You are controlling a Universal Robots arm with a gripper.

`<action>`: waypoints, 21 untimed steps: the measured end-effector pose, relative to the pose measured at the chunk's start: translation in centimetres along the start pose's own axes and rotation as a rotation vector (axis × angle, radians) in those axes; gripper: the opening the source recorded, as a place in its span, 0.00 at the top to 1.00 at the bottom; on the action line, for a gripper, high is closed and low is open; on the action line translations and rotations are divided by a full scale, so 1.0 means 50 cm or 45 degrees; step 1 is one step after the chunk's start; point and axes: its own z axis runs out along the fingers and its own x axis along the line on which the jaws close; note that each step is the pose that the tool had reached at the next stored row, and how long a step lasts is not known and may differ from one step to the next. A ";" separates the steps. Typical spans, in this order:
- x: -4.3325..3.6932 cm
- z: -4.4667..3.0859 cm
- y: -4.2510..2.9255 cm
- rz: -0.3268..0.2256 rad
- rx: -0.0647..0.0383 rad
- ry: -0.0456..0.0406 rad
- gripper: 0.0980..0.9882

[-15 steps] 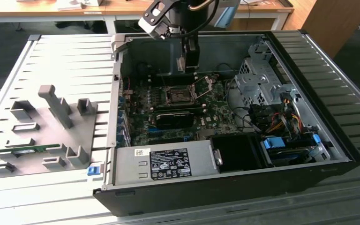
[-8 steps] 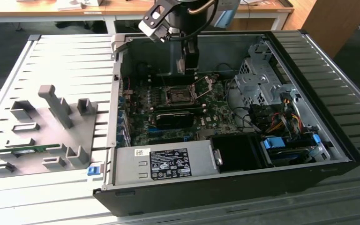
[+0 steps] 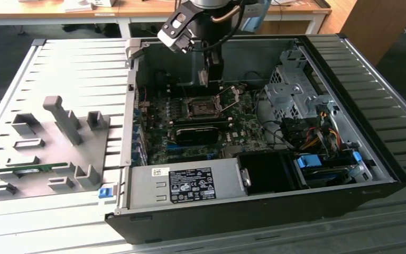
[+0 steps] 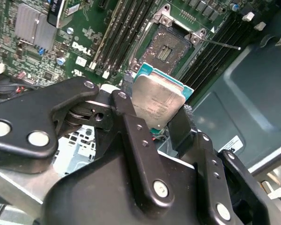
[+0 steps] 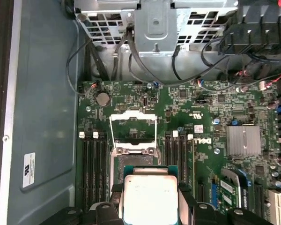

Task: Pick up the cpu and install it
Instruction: 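Place the cpu into insertion slot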

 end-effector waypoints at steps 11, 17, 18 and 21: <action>0.010 0.039 -0.004 -0.017 0.001 0.002 0.50; 0.016 0.061 -0.006 -0.022 0.001 0.002 0.50; 0.018 0.065 -0.006 -0.023 0.001 0.002 0.50; 0.024 0.077 -0.008 -0.023 0.001 0.003 0.50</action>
